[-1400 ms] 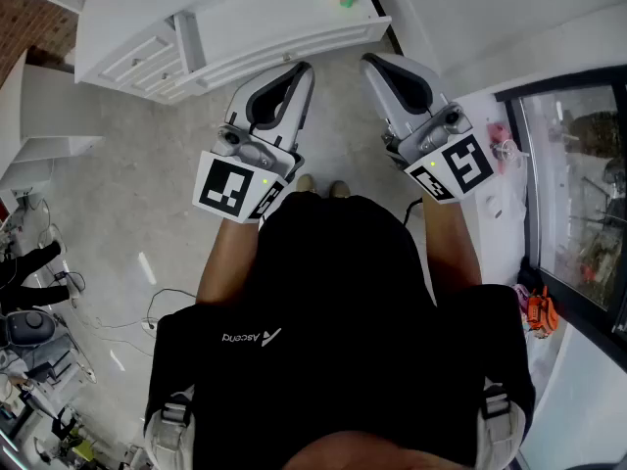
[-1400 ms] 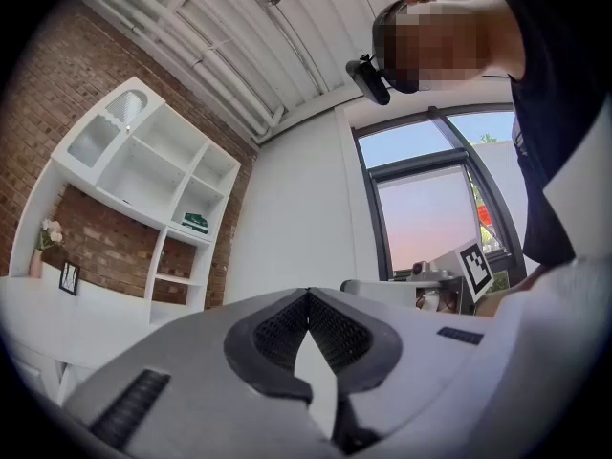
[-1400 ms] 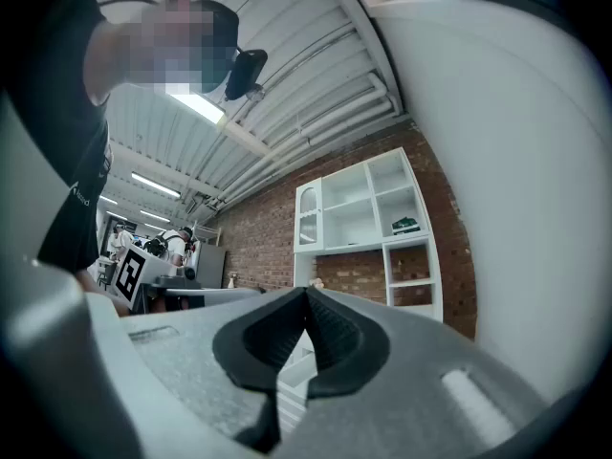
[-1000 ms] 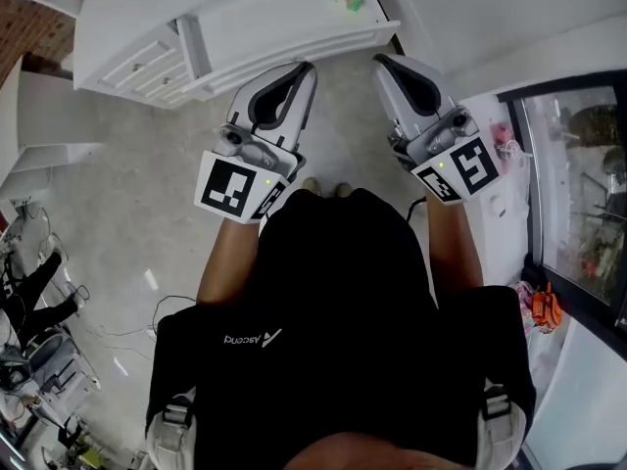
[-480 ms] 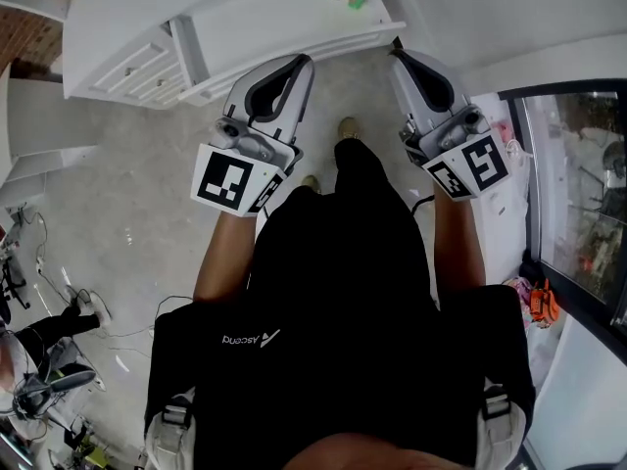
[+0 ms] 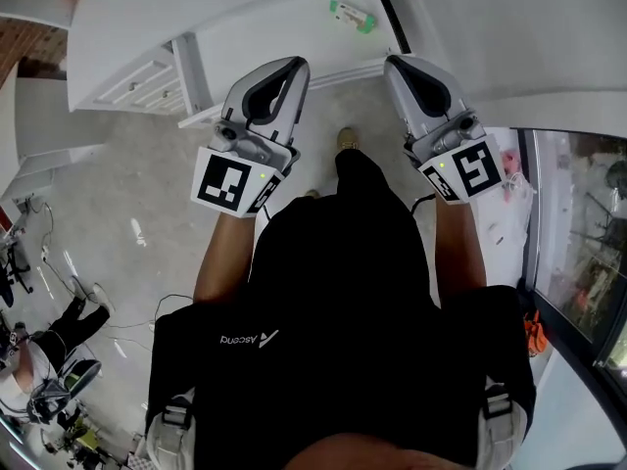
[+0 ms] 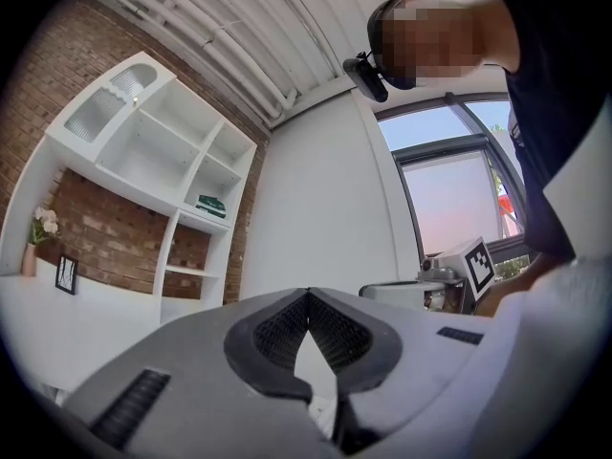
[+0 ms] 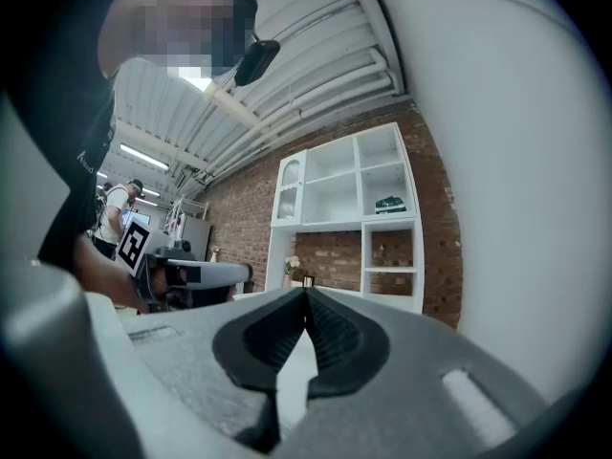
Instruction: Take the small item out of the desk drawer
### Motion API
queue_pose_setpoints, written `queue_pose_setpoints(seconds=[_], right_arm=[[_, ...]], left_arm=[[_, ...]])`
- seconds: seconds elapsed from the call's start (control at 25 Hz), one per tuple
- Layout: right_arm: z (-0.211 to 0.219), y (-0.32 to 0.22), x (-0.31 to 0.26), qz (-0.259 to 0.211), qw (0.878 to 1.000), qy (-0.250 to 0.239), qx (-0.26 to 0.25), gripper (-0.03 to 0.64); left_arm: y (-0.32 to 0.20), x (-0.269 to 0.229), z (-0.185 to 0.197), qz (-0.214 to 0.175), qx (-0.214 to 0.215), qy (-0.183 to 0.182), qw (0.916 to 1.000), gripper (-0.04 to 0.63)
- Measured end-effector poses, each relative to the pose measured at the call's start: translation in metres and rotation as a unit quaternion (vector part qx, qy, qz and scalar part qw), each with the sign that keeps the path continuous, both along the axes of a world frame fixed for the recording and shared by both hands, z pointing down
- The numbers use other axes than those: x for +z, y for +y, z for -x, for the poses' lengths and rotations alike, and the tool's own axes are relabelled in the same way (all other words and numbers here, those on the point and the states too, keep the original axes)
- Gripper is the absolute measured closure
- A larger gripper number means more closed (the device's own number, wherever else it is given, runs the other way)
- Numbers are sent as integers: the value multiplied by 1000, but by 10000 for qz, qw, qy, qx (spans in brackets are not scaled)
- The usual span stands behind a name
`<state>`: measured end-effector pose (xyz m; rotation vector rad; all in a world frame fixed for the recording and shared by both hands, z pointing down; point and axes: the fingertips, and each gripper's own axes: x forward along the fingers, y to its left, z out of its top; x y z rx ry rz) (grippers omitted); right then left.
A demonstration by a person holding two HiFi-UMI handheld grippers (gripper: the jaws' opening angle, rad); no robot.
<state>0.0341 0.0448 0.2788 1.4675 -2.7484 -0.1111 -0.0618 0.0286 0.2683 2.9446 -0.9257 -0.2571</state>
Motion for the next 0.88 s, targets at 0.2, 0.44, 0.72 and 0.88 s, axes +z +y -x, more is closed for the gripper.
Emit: queue_pose_setpoints(seconds=[0.2,0.44,0.72,0.88], right_arm=[[-18,-42,19,101,9985,511,-158,615],[-39,-94,55,492,9941,908,-322,614],[-60,-145,96,1031,9858,1236,-470,614],[-67,-171,122,1147,9811,1417,-646,612]], left_arm=[[-39,9,-24,33,-225,-133,9997,597],[-80,23,-51,113,-494,-259,9984,597],[-122,41,-76,217,-784,-424,9958,597],[-141,49,-87,313,-895,-405,9947,597]])
